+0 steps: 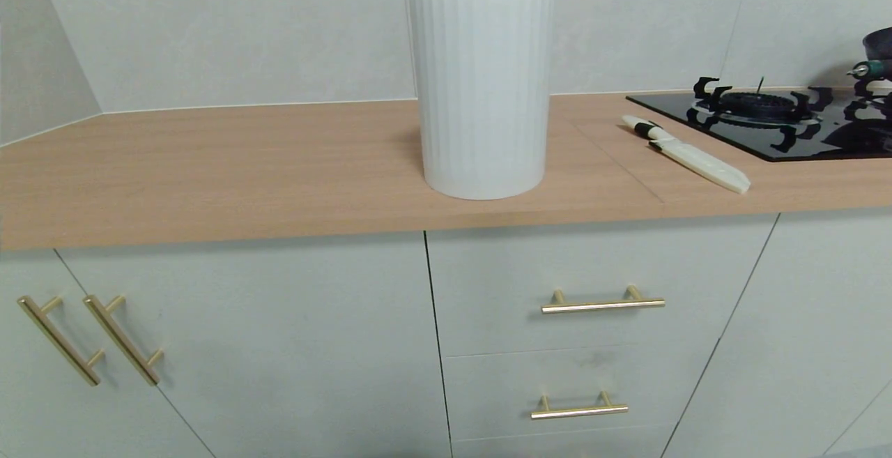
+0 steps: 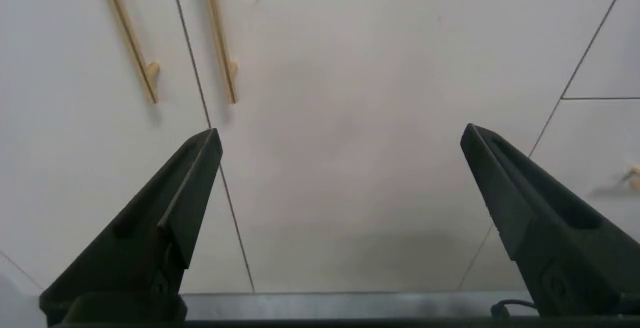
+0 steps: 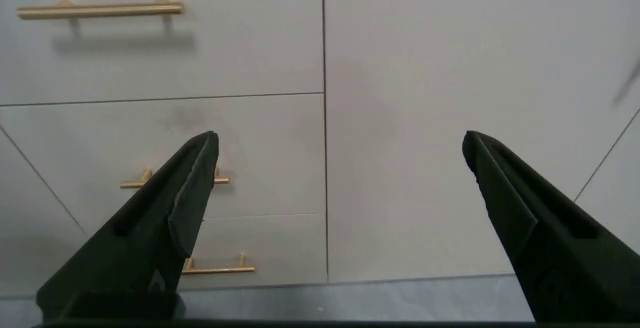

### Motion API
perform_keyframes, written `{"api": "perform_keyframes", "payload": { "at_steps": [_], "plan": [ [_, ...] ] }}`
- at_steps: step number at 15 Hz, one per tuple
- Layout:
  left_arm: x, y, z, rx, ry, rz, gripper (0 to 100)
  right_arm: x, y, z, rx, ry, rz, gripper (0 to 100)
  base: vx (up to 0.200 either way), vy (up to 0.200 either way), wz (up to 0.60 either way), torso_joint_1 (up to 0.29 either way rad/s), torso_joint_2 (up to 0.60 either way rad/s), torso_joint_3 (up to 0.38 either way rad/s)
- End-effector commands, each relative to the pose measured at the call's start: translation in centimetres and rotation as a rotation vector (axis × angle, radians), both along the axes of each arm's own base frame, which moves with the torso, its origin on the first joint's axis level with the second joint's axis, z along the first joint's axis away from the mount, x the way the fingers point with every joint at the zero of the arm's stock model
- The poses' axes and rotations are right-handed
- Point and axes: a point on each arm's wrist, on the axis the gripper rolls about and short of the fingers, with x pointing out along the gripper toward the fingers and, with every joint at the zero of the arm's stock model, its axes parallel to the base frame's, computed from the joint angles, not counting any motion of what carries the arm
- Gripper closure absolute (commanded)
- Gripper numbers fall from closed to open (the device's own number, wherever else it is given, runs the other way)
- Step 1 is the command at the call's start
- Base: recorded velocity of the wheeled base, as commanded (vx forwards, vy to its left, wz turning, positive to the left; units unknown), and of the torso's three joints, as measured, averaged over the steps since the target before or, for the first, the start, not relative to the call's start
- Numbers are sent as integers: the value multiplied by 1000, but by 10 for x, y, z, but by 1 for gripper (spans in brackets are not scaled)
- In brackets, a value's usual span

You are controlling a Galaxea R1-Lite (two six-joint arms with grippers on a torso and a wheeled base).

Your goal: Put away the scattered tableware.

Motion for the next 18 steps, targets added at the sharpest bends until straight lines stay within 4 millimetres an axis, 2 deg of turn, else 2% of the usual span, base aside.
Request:
{"api": "perform_keyframes", "payload": {
  "at_steps": [1,4,18],
  "plan": [
    [0,0,0,-1,1,0,0,0,0,0,-1,2,1,0,0,0,0,0,0,0],
    [0,0,0,-1,1,0,0,0,0,0,-1,2,1,0,200,0,0,1,-4,5],
    [0,0,0,0,1,0,0,0,0,0,-2,1,1,0,0,0,0,0,0,0]
  ]
}}
